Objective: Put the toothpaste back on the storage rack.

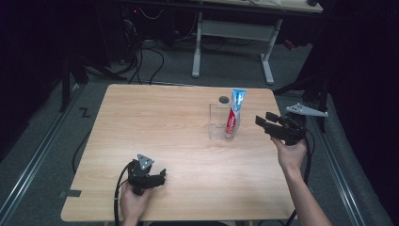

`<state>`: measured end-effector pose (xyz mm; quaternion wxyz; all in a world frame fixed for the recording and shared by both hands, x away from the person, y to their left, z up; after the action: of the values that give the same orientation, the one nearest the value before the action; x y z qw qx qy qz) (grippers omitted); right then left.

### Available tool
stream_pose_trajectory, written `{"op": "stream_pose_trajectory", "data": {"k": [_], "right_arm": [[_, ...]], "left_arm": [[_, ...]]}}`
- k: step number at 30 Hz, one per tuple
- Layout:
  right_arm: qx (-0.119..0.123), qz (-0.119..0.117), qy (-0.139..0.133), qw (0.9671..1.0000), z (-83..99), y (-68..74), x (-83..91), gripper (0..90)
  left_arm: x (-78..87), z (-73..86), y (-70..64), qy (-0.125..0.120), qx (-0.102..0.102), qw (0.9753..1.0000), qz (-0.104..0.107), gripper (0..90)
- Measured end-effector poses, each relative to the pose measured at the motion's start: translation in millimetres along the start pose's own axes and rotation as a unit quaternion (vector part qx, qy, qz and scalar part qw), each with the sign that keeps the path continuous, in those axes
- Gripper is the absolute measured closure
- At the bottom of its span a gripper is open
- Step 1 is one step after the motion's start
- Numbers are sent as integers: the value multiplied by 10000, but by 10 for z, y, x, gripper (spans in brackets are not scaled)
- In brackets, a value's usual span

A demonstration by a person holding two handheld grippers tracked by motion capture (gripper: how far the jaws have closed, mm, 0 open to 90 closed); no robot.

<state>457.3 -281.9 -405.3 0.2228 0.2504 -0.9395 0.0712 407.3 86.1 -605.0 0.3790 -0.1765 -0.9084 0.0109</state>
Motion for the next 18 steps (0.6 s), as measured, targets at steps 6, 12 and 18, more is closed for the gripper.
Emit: {"op": "stream_pose_trajectory", "data": {"k": [6, 12, 18], "right_arm": [[-33, 25, -26, 10000, 36, -18, 62, 463], [-88, 76, -70, 9999, 92, -58, 151, 462], [-82, 161, -48, 9998, 170, -91, 208, 462]], "left_arm": [[0, 0, 0, -1, 1, 10000, 1, 158], [0, 0, 0, 1, -1, 10000, 1, 158], [0, 0, 0, -1, 0, 10000, 1, 158]]}}
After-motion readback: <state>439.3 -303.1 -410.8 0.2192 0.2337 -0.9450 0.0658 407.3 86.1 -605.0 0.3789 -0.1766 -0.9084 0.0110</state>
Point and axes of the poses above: each handheld gripper's, and its own axes: x roughly backward along the jaws, z roughly out of its underside, y roughly to its left, the point moved 10 cm from there along -x, roughly forward along the jaws, and after that the axes turned 11 degrees about x, right-handed, at the moved point
